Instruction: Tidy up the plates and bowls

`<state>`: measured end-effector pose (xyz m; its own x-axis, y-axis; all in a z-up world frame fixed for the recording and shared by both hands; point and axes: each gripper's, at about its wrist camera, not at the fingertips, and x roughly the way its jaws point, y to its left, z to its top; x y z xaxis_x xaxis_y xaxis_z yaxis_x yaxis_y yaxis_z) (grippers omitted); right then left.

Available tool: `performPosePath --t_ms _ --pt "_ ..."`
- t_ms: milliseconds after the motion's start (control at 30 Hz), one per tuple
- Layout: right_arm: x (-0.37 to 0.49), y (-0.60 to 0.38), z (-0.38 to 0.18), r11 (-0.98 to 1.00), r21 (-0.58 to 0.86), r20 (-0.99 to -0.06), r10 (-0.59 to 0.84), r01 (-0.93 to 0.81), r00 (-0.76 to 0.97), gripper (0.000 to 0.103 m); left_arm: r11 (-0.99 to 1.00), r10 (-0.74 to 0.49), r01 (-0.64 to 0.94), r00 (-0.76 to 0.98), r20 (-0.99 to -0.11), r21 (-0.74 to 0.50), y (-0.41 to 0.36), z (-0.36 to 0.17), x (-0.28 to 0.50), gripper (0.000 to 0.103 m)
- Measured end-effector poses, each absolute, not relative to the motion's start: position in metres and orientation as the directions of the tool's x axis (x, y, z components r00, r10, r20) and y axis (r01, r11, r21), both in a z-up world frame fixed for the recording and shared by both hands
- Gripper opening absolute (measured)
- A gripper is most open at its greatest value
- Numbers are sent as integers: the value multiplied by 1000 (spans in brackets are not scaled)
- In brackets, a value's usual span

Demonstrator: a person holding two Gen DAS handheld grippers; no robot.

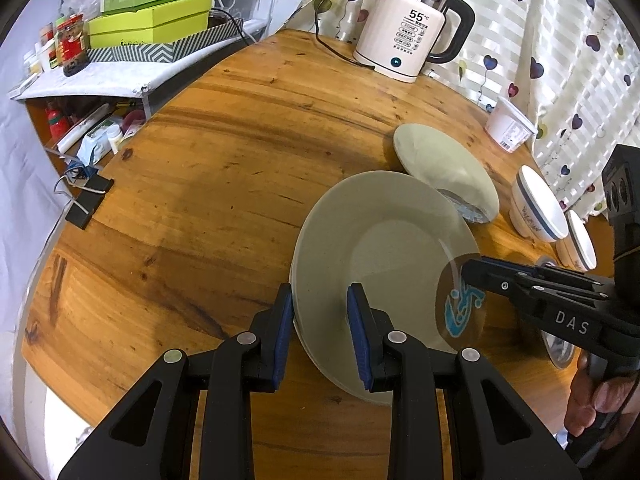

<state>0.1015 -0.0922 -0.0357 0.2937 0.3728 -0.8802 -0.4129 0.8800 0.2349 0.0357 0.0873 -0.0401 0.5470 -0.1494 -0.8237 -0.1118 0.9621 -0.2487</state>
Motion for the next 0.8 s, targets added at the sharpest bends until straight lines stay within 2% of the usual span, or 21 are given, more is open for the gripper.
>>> performPosePath --t_ms 400,700,800 --pt "100 -91 -39 876 221 -875 372 -429 310 22 961 -151 -115 548 -823 -253 90 -44 36 28" --pt "99 -105 -30 848 320 -817 472 -422 330 23 957 -156 -121 553 -818 -264 93 -46 36 28" --pt "100 -117 -21 823 400 -760 544 -404 355 38 957 -154 -122 557 -816 -264 94 -45 36 28"
